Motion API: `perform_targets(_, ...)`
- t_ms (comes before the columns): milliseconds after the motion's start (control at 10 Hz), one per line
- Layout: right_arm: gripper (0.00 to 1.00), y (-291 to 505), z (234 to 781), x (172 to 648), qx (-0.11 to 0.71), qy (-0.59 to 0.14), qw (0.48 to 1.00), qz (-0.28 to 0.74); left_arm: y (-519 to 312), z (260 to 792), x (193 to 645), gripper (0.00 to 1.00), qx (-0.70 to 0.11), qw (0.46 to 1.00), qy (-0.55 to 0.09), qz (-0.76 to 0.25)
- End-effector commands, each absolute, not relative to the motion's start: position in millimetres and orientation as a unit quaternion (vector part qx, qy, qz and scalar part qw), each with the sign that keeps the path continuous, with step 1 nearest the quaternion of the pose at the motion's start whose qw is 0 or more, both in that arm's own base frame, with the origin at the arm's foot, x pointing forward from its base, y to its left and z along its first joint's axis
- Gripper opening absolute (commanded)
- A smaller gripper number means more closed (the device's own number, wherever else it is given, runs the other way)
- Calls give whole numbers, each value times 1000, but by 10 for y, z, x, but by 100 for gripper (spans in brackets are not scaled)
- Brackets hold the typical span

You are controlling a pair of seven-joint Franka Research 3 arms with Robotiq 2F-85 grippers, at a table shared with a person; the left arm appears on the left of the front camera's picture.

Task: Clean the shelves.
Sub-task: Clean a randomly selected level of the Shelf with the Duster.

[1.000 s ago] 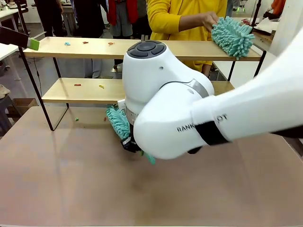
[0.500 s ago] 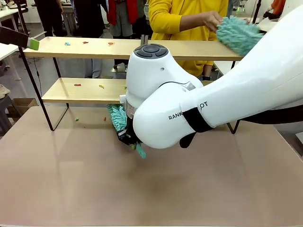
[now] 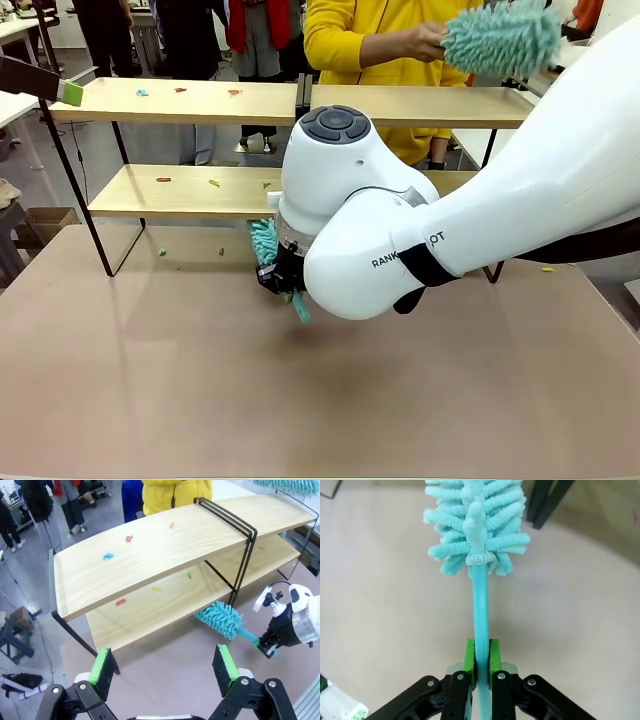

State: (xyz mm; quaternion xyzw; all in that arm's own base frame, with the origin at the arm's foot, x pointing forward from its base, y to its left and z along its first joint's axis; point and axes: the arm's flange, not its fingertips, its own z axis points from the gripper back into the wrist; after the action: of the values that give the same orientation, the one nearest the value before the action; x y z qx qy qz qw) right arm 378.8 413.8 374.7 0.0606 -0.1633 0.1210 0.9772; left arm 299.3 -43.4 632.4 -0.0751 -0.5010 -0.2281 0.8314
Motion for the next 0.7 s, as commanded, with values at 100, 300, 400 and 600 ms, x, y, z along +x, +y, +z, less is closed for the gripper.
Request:
perform_targets(100,0,4353,3616,3827,65,-157,982,83,-430,6320,2992,100,-73,830,-504,-226)
perform_targets(300,0,4175,3613,3810,62,-150,981,104,-430,6320,2992,100,-73,830,-504,-226)
perform_targets(400,0,4175,3613,3810,62,-150,981,104,-430,6320,2992,100,-73,830,-504,-226)
perform_targets(600,0,4175,3613,3810,62,-150,981,104,-430,6320,2992,100,-73,830,-504,-226)
